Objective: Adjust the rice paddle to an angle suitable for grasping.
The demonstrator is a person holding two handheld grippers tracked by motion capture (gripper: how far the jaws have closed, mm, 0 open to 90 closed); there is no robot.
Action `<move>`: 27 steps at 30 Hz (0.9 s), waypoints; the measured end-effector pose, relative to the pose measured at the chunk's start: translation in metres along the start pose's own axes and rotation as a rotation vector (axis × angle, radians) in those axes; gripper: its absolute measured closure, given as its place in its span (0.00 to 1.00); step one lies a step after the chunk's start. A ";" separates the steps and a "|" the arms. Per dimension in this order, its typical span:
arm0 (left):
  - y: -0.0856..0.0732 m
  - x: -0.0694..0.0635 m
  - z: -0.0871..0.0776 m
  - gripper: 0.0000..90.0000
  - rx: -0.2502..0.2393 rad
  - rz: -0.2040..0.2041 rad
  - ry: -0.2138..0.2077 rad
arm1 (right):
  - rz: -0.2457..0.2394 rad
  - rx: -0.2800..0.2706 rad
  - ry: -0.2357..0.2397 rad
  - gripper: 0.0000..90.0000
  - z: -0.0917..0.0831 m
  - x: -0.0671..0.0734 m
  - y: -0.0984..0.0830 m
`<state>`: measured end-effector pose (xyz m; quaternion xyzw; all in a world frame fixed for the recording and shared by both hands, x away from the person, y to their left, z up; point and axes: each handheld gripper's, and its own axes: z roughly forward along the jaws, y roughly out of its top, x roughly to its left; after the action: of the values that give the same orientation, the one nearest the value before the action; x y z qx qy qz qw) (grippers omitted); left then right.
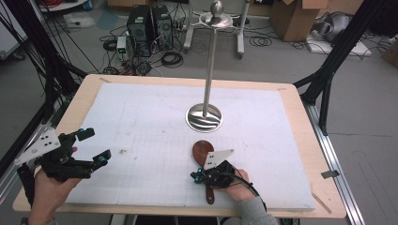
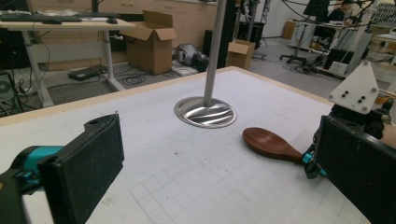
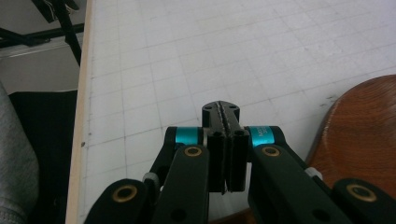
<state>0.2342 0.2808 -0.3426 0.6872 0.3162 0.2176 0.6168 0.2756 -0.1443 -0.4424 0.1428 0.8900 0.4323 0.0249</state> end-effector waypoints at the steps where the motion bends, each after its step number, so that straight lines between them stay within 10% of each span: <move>1: 0.000 0.000 0.000 0.02 0.000 0.000 0.000 | 0.000 0.000 0.000 1.00 0.000 0.000 0.000; 27: -0.002 0.004 0.017 0.02 0.021 -0.017 -0.022 | 0.063 0.065 0.023 1.00 -0.005 0.002 -0.008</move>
<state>0.2484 0.2718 -0.3473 0.6933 0.3176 0.2016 0.6147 0.2707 -0.1521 -0.4453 0.1663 0.8988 0.4055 -0.0036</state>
